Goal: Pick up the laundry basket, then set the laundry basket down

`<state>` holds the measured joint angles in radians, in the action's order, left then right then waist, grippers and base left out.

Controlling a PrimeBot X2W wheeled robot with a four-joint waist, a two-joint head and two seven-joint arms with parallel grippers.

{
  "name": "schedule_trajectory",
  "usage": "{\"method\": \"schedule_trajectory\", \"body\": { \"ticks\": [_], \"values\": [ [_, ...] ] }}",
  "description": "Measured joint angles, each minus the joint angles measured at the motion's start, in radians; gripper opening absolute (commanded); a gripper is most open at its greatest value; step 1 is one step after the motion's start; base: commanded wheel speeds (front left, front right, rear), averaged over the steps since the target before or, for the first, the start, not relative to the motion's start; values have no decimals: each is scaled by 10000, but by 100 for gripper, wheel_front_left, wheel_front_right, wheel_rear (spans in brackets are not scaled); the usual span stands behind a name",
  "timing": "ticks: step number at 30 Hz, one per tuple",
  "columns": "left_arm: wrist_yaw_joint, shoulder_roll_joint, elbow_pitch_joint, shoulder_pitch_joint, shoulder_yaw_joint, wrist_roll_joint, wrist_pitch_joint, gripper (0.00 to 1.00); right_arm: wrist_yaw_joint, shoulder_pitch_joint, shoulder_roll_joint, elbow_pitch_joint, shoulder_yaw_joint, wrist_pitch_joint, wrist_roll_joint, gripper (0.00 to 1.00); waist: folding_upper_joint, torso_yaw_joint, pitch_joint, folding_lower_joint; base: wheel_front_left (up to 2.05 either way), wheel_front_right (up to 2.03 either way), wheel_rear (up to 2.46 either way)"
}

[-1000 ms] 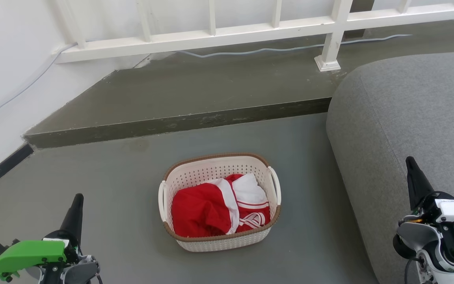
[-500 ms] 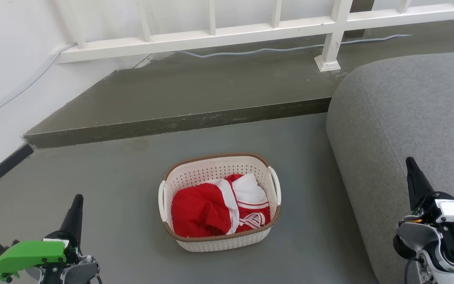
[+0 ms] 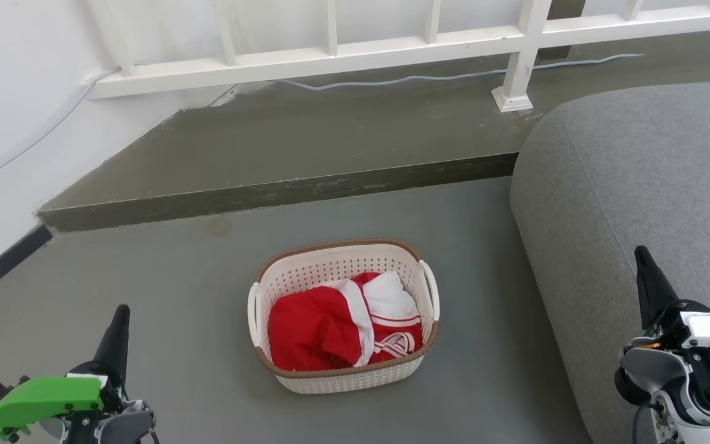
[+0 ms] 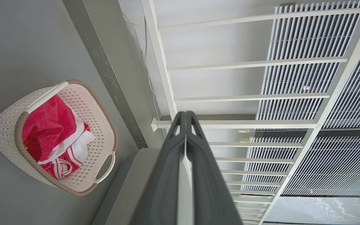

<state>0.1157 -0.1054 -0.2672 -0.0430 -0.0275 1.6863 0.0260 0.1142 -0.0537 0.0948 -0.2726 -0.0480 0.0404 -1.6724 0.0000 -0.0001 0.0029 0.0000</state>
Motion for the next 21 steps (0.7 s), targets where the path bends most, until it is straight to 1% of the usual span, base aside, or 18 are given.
{"method": "schedule_trajectory", "body": {
  "ticks": [21],
  "values": [
    [33,6,-58,-11,31,0,10,0,0,-4,-4,-36,-19,2,0,0,0,0,-2,0,0,0,0]
  ]
}}
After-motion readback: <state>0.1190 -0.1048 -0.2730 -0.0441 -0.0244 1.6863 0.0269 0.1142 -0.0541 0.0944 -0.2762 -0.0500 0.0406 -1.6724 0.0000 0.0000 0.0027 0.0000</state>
